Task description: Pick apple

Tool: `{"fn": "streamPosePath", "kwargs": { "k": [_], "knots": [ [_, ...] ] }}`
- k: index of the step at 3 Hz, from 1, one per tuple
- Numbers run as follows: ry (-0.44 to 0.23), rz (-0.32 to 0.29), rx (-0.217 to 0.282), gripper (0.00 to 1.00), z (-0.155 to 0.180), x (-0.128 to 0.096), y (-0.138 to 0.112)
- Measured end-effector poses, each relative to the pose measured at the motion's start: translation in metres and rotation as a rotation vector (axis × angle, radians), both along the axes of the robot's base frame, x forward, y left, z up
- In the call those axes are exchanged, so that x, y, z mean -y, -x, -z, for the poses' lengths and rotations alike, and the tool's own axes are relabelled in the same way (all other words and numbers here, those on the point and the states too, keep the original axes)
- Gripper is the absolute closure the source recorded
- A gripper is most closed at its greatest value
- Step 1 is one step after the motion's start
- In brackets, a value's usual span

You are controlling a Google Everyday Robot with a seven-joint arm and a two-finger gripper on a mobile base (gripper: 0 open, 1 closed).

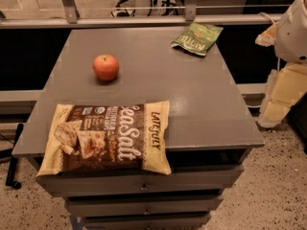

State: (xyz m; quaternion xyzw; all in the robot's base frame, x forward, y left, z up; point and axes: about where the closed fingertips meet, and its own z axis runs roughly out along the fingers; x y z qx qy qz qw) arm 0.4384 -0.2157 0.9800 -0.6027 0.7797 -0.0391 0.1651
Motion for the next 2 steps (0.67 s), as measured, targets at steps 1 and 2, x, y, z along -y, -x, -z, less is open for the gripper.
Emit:
{"fn": "streamPosePath", "kwargs": {
  "k": [1, 2],
  "knots": [
    [0.000, 0.000, 0.000, 0.00, 0.000, 0.000, 0.000],
    [-0.055, -0.041, 0.034, 0.00, 0.005, -0.022, -0.018]
  ]
}}
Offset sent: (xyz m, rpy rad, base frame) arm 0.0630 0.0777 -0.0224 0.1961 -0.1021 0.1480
